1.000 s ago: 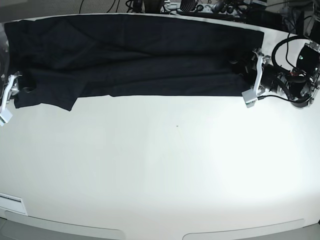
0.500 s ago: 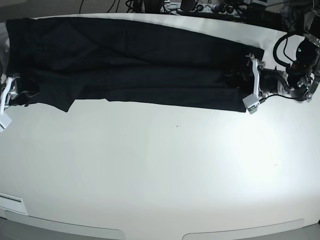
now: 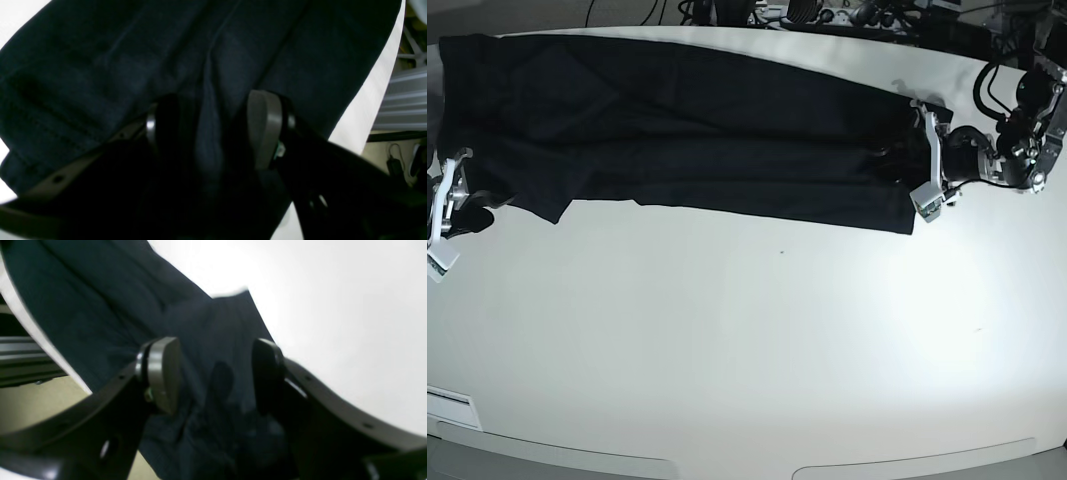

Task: Fold the T-shirt properly
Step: 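Lower the folded hem onto the shirt and open both grippers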

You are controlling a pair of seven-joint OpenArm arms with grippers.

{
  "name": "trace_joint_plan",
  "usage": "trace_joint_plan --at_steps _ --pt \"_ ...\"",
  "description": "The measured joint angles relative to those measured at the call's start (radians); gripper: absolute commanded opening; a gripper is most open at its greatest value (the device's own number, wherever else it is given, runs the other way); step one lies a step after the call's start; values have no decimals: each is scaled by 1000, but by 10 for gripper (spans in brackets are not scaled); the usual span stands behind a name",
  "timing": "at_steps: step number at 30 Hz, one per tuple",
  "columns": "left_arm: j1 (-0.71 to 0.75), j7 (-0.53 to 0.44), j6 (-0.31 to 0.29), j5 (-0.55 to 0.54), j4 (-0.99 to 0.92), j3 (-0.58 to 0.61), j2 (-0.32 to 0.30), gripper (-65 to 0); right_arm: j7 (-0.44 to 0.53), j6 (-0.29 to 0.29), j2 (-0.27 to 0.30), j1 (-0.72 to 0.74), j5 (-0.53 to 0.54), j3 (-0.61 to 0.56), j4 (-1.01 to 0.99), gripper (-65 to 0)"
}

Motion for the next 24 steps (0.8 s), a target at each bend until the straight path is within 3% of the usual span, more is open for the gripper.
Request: trace_joint_plan --at_steps 2,3,5,9,11,19,24 --pt "0 -4 2 -1 0 0 0 -303 -1 0 -6 -22 -2 0 23 -361" --pt "0 -4 11 -4 0 0 0 -303 -1 0 -17 -31 -2 0 28 -436" --pt "0 -4 25 -13 0 0 0 -303 0 0 -51 -50 -5 0 28 -648" --pt "0 -6 28 -12 0 0 2 -303 3 0 -117 -113 -8 0 28 -650" --pt "-3 -3 29 -18 0 0 2 -303 69 0 -152 -152 -51 0 29 -650" --pt "-40 14 31 -7 -2 5 2 -303 341 1 -311 -293 -544 0 24 -650" --pt "-85 37 56 -8 -8 6 2 -303 452 1 -376 -337 -665 7 28 -650"
